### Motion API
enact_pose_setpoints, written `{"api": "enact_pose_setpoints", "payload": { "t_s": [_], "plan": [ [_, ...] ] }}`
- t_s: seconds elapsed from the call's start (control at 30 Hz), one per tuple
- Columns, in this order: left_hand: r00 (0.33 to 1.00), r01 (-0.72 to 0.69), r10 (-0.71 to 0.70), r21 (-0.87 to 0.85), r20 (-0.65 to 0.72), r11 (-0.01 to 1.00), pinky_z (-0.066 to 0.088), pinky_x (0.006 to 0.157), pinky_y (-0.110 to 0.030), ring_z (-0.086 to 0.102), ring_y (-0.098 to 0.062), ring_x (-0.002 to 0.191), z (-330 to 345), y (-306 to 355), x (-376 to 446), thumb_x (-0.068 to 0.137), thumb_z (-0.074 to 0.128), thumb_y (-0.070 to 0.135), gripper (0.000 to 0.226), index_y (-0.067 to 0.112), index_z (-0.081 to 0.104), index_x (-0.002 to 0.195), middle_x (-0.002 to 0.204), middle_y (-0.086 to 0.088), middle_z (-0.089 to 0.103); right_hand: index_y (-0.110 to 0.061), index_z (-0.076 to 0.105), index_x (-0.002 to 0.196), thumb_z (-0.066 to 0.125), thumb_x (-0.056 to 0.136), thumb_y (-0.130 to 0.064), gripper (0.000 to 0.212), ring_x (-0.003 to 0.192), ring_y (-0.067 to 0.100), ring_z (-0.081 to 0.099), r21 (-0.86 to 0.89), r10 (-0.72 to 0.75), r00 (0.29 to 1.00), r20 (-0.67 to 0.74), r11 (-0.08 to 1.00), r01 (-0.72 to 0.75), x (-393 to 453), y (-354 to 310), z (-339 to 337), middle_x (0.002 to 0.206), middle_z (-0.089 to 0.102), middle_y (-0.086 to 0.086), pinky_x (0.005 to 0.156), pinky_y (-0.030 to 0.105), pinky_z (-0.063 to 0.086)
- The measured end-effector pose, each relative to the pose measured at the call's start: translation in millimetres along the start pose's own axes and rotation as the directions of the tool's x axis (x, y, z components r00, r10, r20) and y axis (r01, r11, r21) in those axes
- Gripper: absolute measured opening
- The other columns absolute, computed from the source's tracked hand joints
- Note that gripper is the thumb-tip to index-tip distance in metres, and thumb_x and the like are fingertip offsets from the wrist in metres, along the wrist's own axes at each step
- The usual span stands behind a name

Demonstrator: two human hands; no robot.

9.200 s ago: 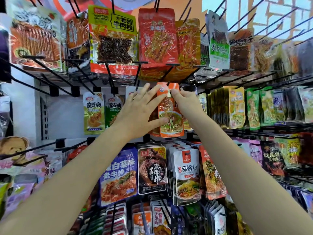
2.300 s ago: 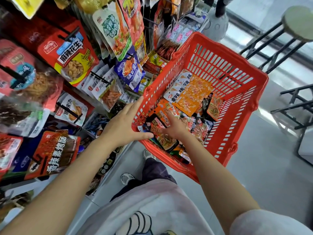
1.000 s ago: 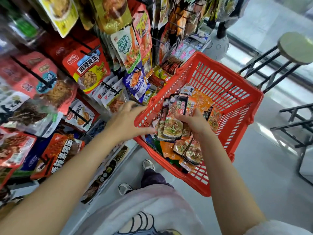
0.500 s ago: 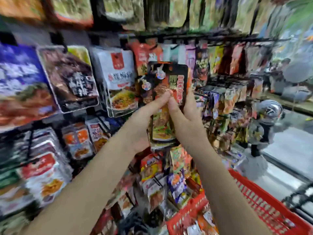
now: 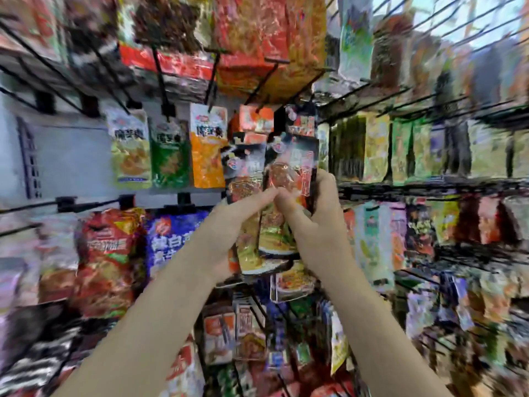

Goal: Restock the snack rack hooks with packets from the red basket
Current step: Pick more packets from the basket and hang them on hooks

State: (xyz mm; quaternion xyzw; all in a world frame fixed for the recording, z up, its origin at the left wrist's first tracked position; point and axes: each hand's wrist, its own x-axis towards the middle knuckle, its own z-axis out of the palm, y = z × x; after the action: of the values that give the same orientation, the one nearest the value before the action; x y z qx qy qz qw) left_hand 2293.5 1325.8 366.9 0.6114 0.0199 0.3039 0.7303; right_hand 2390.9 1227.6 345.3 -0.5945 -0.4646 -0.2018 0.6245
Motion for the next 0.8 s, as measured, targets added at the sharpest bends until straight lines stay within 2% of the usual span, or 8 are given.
{"api": "enact_pose_setpoints", "payload": {
  "t_s": [0.17, 0.23, 0.3, 0.43, 0.57, 0.63, 0.73, 0.8],
  "plan": [
    [0.991, -0.1, 0.111, 0.142, -0.079, 0.985, 0.055, 0.094, -0.054, 0.071, -0.032, 0.106, -18, 19, 19, 0.058, 0.092, 0.045, 0.072, 0.017, 0.069, 0.119, 0.116, -0.007, 0.075, -0.018, 0.057, 0.12, 0.073, 0.09, -0.036, 0.038, 0.103, 0.018, 0.067, 0.269, 0.191, 0.978, -0.083, 0.949, -0.163, 38, 0, -8, 0.114, 0.069, 0.003, 0.095, 0.044, 0.055],
    [0.979, -0.156, 0.176, 0.187, -0.1, 0.97, 0.056, 0.093, -0.056, 0.072, -0.033, 0.102, -20, 28, 27, 0.068, 0.089, 0.04, 0.054, 0.014, 0.072, 0.112, 0.108, -0.007, 0.076, -0.021, 0.058, 0.129, 0.075, 0.075, -0.061, 0.069, 0.121, 0.028, 0.061, 0.432, 0.37, 0.928, -0.05, 0.846, -0.314, 59, 6, -9, 0.132, 0.063, 0.006, 0.105, 0.057, 0.047],
    [0.973, -0.194, 0.217, 0.215, -0.085, 0.957, 0.059, 0.088, -0.051, 0.074, -0.033, 0.097, -16, 36, 35, 0.084, 0.08, 0.028, 0.03, 0.01, 0.074, 0.107, 0.101, -0.008, 0.077, -0.02, 0.066, 0.108, 0.061, 0.073, -0.074, 0.065, 0.115, 0.034, 0.063, 0.416, 0.421, 0.907, -0.015, 0.827, -0.378, 80, 10, -12, 0.12, 0.068, 0.009, 0.102, 0.061, 0.047],
    [0.976, -0.207, 0.216, 0.209, -0.018, 0.956, 0.063, 0.075, -0.048, 0.076, -0.033, 0.078, -4, 49, 50, 0.092, 0.07, 0.02, 0.032, -0.005, 0.069, 0.113, 0.1, -0.024, 0.075, -0.021, 0.048, 0.064, 0.059, 0.092, -0.057, 0.046, 0.076, 0.028, 0.049, 0.334, 0.394, 0.916, -0.074, 0.875, -0.35, 112, 8, -21, 0.079, 0.048, 0.012, 0.07, 0.042, 0.042],
    [0.975, -0.221, 0.223, 0.211, 0.014, 0.952, 0.055, 0.094, -0.056, 0.075, -0.035, 0.091, 3, 56, 64, 0.09, 0.072, 0.023, 0.018, 0.007, 0.08, 0.091, 0.098, -0.022, 0.076, -0.012, 0.062, 0.077, 0.062, 0.096, -0.031, 0.027, 0.077, 0.024, 0.051, 0.366, 0.327, 0.935, -0.14, 0.894, -0.257, 140, 10, -34, 0.082, 0.053, 0.01, 0.068, 0.04, 0.041],
    [0.973, -0.228, 0.229, 0.189, 0.013, 0.955, 0.06, 0.084, -0.056, 0.076, -0.033, 0.087, 8, 59, 68, 0.092, 0.07, 0.019, 0.014, 0.008, 0.077, 0.093, 0.094, -0.017, 0.077, 0.001, 0.057, 0.084, 0.06, 0.097, -0.029, 0.033, 0.074, 0.022, 0.044, 0.348, 0.304, 0.936, -0.179, 0.909, -0.228, 152, 11, -39, 0.08, 0.046, 0.009, 0.067, 0.038, 0.035],
    [0.971, -0.233, 0.238, 0.164, -0.012, 0.958, 0.063, 0.058, -0.038, 0.076, -0.023, 0.068, 16, 62, 72, 0.096, 0.064, 0.011, 0.009, 0.005, 0.071, 0.094, 0.08, -0.009, 0.078, -0.01, 0.056, 0.081, 0.061, 0.098, -0.034, 0.031, 0.072, 0.021, 0.039, 0.324, 0.31, 0.93, -0.197, 0.916, -0.237, 164, 12, -40, 0.076, 0.039, 0.008, 0.066, 0.035, 0.035],
    [0.974, -0.219, 0.224, 0.154, -0.019, 0.964, 0.063, 0.058, -0.036, 0.077, -0.023, 0.069, 18, 62, 77, 0.096, 0.065, 0.01, 0.009, 0.004, 0.071, 0.098, 0.083, -0.011, 0.078, -0.007, 0.055, 0.08, 0.061, 0.098, -0.037, 0.036, 0.071, 0.021, 0.038, 0.29, 0.32, 0.928, -0.189, 0.921, -0.259, 169, 14, -38, 0.075, 0.039, 0.008, 0.066, 0.034, 0.035]
  ]
}}
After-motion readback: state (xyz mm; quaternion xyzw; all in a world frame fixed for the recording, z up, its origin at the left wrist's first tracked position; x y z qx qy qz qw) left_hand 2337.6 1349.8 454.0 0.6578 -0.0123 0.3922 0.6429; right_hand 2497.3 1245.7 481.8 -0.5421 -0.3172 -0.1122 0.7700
